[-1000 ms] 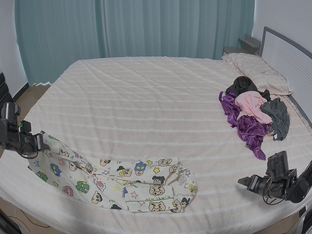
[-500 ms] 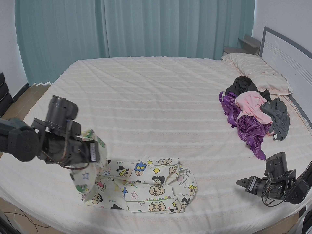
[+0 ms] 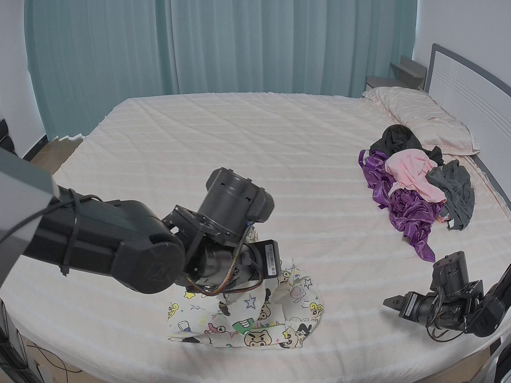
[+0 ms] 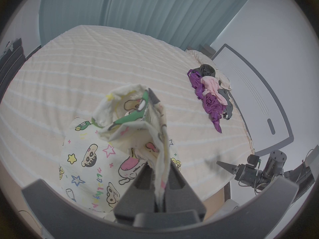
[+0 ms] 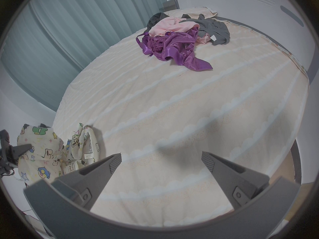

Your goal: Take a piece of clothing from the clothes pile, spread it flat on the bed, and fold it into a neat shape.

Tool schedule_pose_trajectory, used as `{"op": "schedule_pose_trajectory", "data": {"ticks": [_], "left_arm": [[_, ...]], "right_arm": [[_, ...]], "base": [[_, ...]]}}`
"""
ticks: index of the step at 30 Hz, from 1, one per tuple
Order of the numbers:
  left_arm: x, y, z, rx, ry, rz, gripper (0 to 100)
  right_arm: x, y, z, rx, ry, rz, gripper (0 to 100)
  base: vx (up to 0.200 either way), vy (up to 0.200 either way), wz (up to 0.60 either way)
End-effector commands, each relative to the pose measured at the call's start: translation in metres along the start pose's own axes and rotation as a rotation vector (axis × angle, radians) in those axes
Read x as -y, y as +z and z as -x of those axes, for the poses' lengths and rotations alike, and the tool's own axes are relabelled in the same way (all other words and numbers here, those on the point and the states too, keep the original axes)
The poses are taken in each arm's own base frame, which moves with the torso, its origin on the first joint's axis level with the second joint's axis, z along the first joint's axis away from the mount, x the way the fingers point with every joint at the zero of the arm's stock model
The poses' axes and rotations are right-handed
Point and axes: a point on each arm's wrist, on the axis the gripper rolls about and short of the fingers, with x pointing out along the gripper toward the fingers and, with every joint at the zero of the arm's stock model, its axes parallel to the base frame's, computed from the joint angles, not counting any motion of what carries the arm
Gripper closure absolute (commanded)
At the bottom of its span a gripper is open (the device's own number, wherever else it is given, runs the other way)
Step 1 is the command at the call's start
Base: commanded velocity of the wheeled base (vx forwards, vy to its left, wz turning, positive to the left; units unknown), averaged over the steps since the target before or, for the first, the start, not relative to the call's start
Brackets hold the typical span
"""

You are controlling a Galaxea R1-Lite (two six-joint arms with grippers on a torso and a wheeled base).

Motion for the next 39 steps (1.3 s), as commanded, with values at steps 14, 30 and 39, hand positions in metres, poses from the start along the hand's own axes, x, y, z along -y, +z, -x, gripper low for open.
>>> {"op": "schedule_pose_trajectory", "data": {"ticks": [14, 30, 39], "left_arm": [[0.024, -0.002, -0.031, 0.036, 0.018, 0.025, 0], [-0.024, 0.005, 0.031, 0.105, 0.055, 0.179, 0], [-0.090, -0.036, 0.074, 0.085, 0.111, 0.256, 0]], "right_arm": [[0.000, -0.001, -0.001, -0.005, -0.003, 0.003, 0], [0.003, -0.004, 0.000, -0.015, -0.010, 0.005, 0], [0.004, -0.004, 0.005, 0.006, 0.012, 0.001, 0]], "base": [[0.000, 0.000, 0.00], [0.000, 0.000, 0.00], [0.000, 0.000, 0.00]]}}
